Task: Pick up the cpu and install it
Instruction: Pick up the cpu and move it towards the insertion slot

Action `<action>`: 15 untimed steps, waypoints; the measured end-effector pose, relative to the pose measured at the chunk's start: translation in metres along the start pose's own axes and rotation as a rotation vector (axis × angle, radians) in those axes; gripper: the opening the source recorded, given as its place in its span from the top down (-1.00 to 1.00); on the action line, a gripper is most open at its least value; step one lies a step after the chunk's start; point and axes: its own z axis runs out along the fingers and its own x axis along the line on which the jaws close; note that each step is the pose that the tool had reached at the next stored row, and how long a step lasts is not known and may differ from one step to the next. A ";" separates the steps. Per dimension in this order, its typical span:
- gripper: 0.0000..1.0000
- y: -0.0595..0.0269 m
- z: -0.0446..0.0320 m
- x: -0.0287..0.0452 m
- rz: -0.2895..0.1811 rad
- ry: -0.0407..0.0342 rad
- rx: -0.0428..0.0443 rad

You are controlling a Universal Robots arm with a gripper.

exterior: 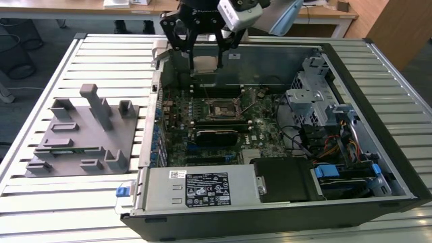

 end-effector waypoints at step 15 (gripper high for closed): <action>-0.08 0.0096 0.0034 -0.0434 0.002 -0.0001 0.0001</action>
